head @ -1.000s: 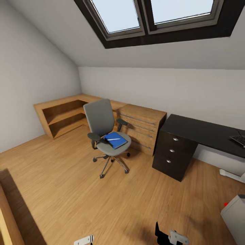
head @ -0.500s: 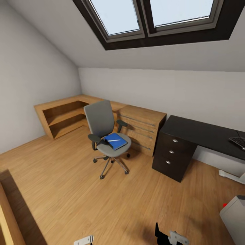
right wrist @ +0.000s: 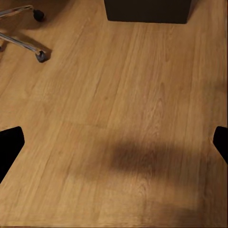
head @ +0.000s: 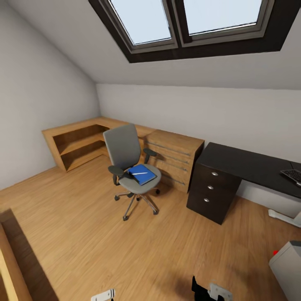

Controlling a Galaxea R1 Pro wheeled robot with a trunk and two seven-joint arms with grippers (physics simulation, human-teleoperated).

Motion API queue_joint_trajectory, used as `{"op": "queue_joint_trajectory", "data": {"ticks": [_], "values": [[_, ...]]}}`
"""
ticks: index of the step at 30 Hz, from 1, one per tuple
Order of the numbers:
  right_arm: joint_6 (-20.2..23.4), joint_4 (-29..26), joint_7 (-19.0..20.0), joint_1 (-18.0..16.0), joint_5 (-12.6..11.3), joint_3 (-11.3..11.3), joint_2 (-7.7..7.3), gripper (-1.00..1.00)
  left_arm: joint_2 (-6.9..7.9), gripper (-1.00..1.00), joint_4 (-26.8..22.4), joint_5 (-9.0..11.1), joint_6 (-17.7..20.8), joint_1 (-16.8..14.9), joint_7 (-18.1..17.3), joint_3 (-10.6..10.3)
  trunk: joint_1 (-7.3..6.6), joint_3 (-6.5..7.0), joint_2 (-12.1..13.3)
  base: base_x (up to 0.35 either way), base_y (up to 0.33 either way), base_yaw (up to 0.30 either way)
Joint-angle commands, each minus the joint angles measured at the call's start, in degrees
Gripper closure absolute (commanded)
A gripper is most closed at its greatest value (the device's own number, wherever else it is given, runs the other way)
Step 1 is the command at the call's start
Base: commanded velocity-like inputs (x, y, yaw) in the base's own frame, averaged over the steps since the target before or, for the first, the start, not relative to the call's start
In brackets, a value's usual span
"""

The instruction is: In the bedroom, organize the workspace by keeping the computer under the desk, ensuring the monitor is on the desk, placing the keyboard on the desk next to the monitor, placing the mouse on the desk next to the keyboard, moving the folder from the swivel chair onto the desk next to the mouse, stacking the notebook on top of the folder with the pen on top of the notebook, and positioning the swivel chair next to the desk.

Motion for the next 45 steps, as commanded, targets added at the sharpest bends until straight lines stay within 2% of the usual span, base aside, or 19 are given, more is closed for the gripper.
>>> {"op": "queue_joint_trajectory", "data": {"ticks": [1,10,24,28,29,36,37,45], "values": [[3.0,-2.4,-0.4,0.0,0.2,-0.4,-0.99,-1.0,0.01,-1.0,0.5,0.6,0.0,0.0,0.2,-0.1,-0.22,0.12,0.4,0.0,0.0,0.0],[4.8,-4.0,-0.3,-0.1,0.5,-0.1,-1.23,-1.0,0.01,-1.0,1.3,0.5,0.0,0.0,0.2,-0.1,-2.2,1.74,4.0,0.0,0.0,0.0],[4.9,-4.2,-0.2,-0.1,0.8,0.2,-0.88,-1.0,0.09,-1.0,1.4,0.4,-0.2,0.0,0.0,-0.2,-2.2,1.71,4.0,0.0,0.0,-0.127],[4.9,-4.2,-0.2,-0.1,0.9,0.2,-0.74,-1.0,0.09,-1.0,1.5,0.4,-2.0,0.0,-0.1,-0.1,-2.2,1.7,4.0,0.0,0.0,-0.023],[4.9,-4.2,-0.4,-0.1,2.7,0.2,-0.33,-1.0,0.1,-1.0,2.5,0.4,-5.1,0.0,-0.2,-0.2,-2.2,1.68,4.0,0.0,0.0,-0.004],[4.5,-4.1,-0.6,-0.1,7.4,0.1,-0.01,-1.0,0.1,-1.0,4.0,0.3,-7.2,0.0,-0.3,-0.2,-2.2,1.52,4.0,-0.1,0.0,-0.002],[4.3,-4.0,-0.6,-0.1,8.9,0.0,0.09,-1.0,0.1,-1.0,4.3,0.3,-7.6,0.0,-0.3,-0.2,-2.2,1.52,4.0,-0.336,0.0,-0.15],[4.3,-4.0,-0.6,-0.1,8.9,0.1,0.09,-1.0,0.1,-1.0,4.4,0.3,-7.6,0.0,-0.3,-0.2,-2.2,1.52,4.0,-0.338,0.0,-0.236]]}}
